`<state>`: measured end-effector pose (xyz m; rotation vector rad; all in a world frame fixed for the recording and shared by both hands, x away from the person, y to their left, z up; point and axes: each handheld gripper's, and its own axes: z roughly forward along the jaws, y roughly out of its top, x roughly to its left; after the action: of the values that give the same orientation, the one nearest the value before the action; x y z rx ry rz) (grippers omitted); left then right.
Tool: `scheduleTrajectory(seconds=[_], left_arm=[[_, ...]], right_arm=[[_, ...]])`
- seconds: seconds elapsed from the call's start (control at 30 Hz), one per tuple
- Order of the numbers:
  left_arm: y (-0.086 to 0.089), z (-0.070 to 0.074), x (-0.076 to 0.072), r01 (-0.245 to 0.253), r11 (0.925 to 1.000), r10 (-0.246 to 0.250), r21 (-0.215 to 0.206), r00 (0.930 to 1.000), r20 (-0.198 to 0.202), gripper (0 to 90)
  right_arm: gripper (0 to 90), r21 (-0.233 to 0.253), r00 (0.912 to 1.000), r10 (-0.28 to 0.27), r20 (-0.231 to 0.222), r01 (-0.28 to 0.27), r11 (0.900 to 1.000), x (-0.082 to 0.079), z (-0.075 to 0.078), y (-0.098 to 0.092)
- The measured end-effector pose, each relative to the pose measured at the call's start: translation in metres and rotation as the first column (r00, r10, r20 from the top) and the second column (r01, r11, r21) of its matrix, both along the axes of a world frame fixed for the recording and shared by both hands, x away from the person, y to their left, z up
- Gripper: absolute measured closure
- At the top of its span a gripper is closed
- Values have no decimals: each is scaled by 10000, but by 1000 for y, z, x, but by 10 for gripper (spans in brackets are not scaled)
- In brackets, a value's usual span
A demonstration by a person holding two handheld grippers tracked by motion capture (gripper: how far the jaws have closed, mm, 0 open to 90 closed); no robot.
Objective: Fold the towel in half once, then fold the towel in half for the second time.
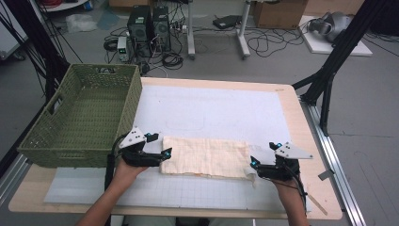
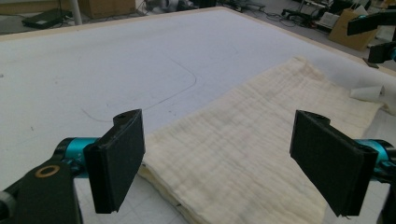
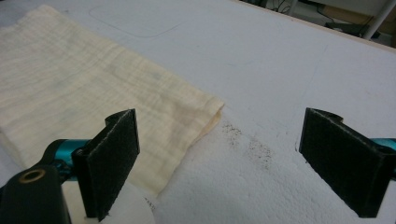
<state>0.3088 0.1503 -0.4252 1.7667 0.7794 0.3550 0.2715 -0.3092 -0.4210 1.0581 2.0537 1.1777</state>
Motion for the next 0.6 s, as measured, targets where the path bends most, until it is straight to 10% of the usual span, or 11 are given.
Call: scheduleTrajectory(seconds=[0.6], left_arm=[[1, -2, 4, -82, 9999, 80, -59, 9995, -321, 188]], right_arm=[[115, 120, 9995, -268, -158, 270, 9996, 1, -2, -4]])
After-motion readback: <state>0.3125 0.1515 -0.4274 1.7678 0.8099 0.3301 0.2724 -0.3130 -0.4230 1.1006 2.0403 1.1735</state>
